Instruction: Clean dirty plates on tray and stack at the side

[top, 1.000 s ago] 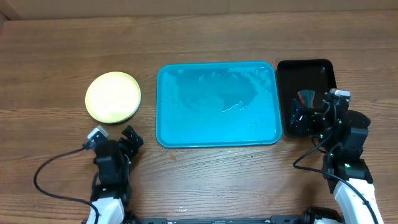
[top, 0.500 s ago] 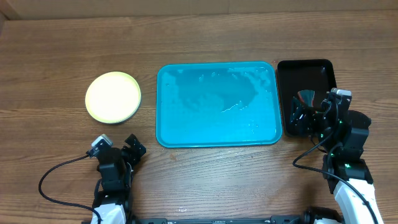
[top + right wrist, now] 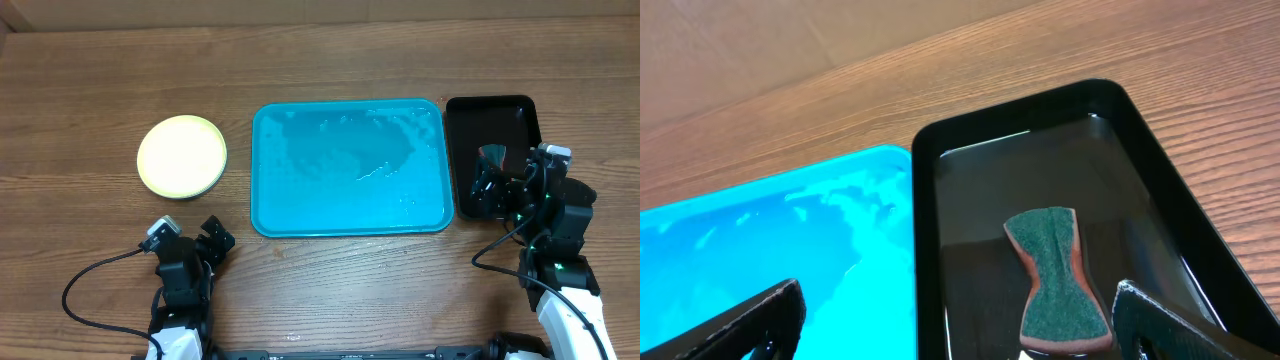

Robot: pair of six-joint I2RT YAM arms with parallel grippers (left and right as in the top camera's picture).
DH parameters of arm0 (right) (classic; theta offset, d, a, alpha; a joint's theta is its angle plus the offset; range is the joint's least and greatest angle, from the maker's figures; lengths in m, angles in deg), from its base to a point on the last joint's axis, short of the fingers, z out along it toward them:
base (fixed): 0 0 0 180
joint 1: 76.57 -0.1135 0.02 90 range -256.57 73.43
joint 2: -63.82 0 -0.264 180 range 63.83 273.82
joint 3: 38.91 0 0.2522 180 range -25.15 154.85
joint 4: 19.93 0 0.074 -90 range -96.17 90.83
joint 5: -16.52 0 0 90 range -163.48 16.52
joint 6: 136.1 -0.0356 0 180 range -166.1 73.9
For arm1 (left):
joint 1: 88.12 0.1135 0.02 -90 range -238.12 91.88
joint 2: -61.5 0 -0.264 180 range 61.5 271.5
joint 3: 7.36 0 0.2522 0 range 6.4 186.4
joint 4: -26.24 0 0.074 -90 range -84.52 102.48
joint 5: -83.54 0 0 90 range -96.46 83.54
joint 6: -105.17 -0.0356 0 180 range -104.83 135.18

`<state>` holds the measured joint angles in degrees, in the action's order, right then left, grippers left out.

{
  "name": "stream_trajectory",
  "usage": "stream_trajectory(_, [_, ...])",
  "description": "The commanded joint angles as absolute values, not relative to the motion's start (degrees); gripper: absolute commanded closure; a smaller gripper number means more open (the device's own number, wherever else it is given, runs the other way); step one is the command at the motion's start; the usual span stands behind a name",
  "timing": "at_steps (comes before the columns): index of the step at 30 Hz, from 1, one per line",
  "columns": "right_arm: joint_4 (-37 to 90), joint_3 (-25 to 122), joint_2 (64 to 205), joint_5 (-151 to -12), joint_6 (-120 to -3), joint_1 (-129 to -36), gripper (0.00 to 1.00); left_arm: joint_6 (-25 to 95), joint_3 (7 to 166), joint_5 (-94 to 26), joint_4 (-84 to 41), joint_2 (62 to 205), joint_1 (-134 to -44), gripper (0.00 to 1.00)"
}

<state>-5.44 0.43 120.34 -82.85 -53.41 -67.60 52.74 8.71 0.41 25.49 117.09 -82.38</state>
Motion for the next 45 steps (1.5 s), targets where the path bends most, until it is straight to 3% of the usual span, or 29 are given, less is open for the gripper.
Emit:
stream_trajectory(1, [-5.7, 0.2, 119.5, -81.9, -53.6, -67.4, 0.0, 54.0, 6.7, -0.1, 22.9, 118.1, -82.1, 0.0])
stream_trajectory(22, [-2.2, -0.2, 115.9, -80.9, -53.4, -67.8, 0.0, 54.0, 6.7, -0.1, 22.9, 118.1, -82.1, 0.01])
stream_trajectory(30, [-6.7, -8.9, 98.3, -68.1, -53.3, -74.9, 0.0, 54.0, 6.7, -0.1, 22.9, 118.1, -82.1, 0.0])
stream_trajectory(37, [-12.1, -21.2, 81.5, -68.6, -53.2, -75.4, 0.0, 54.0, 6.7, -0.1, 22.9, 118.1, -82.1, 0.01])
stream_trajectory(45, [-8.2, -24.7, 70.9, -70.6, -53.2, -75.6, 0.0, 54.0, 6.7, -0.1, 22.9, 118.1, -82.1, 0.0])
